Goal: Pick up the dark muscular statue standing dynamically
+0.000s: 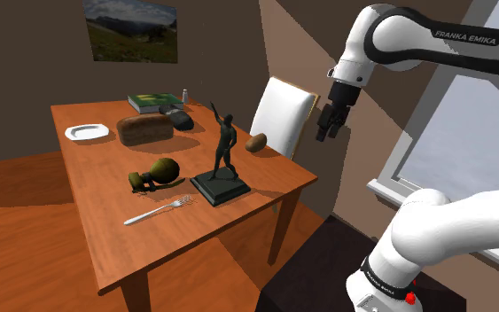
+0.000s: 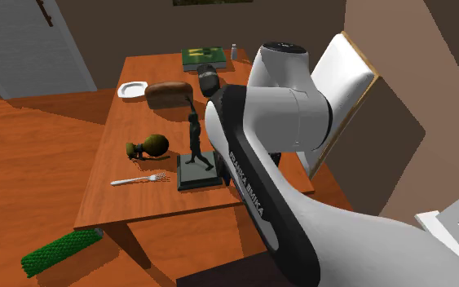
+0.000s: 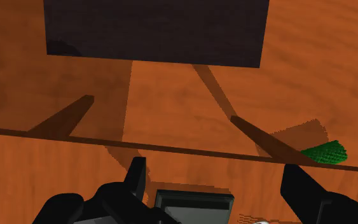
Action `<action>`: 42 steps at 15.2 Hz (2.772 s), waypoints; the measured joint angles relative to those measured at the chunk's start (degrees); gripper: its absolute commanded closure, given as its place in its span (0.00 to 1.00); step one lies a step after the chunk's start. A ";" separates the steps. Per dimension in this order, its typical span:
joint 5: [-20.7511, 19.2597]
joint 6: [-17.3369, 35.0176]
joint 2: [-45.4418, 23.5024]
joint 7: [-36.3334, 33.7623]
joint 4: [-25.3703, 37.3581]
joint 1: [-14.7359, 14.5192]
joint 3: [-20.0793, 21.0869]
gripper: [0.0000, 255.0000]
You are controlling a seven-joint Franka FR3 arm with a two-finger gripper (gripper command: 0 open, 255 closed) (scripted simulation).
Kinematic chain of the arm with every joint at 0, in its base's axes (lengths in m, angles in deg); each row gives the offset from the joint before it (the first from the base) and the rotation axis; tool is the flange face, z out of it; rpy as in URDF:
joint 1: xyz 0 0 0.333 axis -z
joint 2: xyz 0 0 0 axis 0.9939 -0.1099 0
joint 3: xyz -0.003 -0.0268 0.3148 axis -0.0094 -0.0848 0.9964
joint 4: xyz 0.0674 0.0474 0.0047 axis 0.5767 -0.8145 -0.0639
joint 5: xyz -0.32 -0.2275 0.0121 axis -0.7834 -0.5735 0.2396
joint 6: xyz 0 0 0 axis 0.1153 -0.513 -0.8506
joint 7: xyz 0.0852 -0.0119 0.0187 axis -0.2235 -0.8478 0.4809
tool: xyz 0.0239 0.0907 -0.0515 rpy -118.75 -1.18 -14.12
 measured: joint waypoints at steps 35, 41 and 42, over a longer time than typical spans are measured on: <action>-3.04 7.81 -63.46 -13.84 56.74 -4.03 7.31 0.00; -3.01 9.85 -63.41 -13.64 54.66 -3.96 7.27 1.00; -3.01 9.85 -63.38 -13.64 54.67 -3.96 7.27 1.00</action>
